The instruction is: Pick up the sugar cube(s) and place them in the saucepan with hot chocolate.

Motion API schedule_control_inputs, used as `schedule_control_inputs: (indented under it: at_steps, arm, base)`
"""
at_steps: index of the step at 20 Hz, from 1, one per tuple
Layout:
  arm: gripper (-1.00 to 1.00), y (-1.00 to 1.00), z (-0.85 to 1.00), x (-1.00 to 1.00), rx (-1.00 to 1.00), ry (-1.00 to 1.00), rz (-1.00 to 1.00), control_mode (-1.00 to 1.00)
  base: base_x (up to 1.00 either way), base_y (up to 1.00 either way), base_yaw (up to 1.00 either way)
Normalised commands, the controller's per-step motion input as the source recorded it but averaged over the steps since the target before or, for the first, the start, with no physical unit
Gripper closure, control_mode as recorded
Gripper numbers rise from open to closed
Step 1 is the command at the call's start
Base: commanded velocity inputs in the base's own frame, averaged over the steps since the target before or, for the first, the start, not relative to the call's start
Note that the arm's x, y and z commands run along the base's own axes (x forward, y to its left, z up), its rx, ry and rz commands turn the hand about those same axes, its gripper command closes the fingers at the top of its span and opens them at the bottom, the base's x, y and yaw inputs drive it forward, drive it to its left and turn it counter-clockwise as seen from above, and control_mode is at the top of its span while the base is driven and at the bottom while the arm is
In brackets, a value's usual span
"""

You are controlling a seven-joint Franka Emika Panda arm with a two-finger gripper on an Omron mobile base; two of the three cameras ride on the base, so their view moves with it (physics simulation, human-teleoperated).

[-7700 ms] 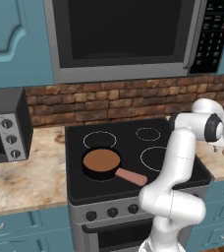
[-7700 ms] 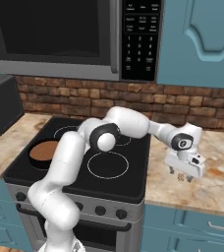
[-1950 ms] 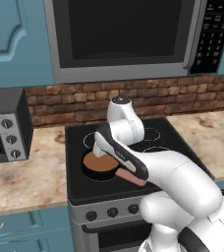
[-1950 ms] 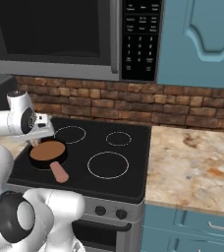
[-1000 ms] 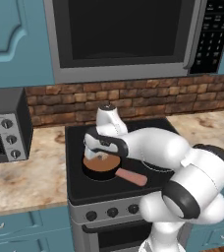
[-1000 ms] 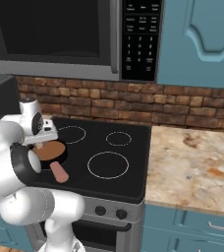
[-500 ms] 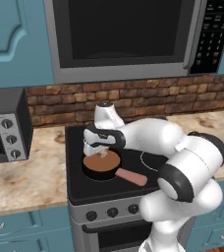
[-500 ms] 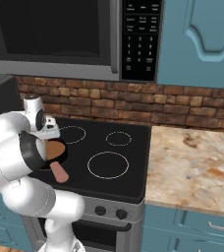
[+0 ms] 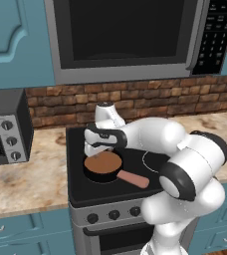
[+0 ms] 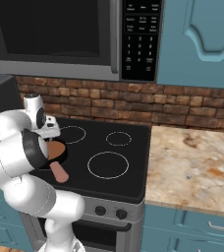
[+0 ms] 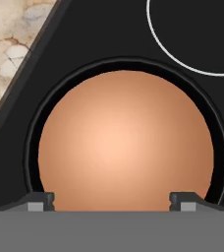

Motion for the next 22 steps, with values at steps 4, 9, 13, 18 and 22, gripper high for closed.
schedule_control_inputs:
  at_steps: [4,9,13,18,22]
  arm:
    - [-1.00,-0.44,0.00,-0.09,0.00,-0.01,-0.02,-1.00]
    - [-1.00,-0.75,0.00,-0.68,0.01,-0.01,-0.20,-1.00]
    - [-1.00,-0.84,0.00,-0.62,0.00,0.00,-0.29,-1.00]
    - [-1.00,-0.87,0.12,-0.36,0.00,0.00,-0.31,-1.00]
    - [-1.00,-1.00,0.25,-0.12,0.03,0.00,-0.30,-1.00]
  base:
    - [0.00,0.00,0.00]
    - [0.00,0.00,0.00]
    - [0.00,0.00,0.00]
    - [0.00,0.00,0.00]
    - [0.00,0.00,0.00]
